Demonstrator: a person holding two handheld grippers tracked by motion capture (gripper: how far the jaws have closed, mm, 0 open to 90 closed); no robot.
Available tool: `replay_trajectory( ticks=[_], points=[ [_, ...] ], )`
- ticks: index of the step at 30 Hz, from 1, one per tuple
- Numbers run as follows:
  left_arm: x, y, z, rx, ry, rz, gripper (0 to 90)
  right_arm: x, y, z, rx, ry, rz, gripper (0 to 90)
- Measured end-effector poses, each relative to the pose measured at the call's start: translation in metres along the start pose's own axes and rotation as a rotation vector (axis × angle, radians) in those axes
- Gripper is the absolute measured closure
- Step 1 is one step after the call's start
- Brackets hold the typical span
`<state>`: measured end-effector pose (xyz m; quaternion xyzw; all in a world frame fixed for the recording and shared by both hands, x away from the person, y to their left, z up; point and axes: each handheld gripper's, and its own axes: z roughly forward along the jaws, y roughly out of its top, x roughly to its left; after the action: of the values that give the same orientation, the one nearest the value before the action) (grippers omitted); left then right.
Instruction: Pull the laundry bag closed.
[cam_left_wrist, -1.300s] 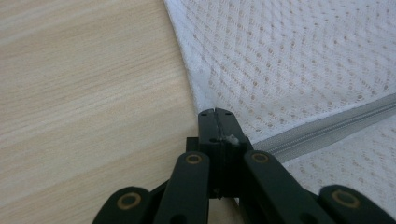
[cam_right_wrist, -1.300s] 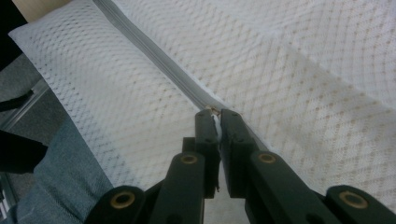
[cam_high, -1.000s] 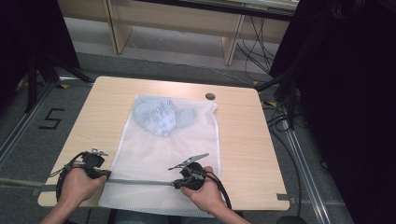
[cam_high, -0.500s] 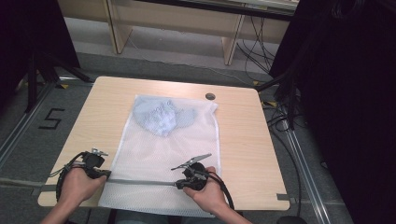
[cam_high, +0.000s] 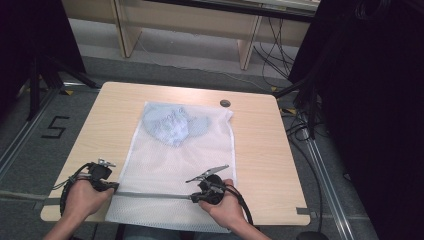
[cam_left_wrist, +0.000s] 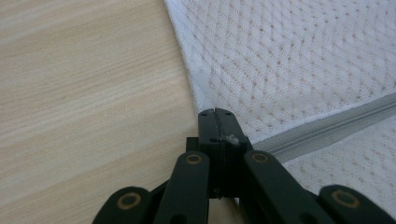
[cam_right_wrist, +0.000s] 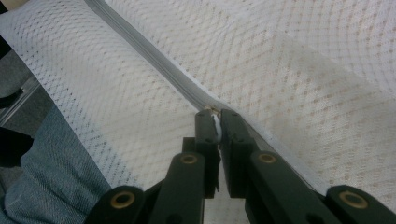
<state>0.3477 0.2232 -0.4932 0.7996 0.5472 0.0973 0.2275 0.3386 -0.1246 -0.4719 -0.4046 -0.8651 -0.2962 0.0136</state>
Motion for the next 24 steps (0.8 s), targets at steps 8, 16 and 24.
replay_trajectory(
  ticks=[8,16,24],
  points=[
    [0.0002,-0.0002,0.0002,-0.003,-0.001,-0.002,90.0,-0.0025,-0.0013,-0.0019,0.003,0.000,0.001,87.1],
    [-0.0002,-0.0001,0.0000,0.000,-0.001,-0.003,90.0,-0.0053,-0.0037,-0.0038,0.002,-0.003,0.003,87.1],
    [0.0000,-0.0002,0.0001,-0.002,-0.001,-0.002,90.0,-0.0071,-0.0057,-0.0071,0.016,-0.009,0.021,87.1]
  ],
)
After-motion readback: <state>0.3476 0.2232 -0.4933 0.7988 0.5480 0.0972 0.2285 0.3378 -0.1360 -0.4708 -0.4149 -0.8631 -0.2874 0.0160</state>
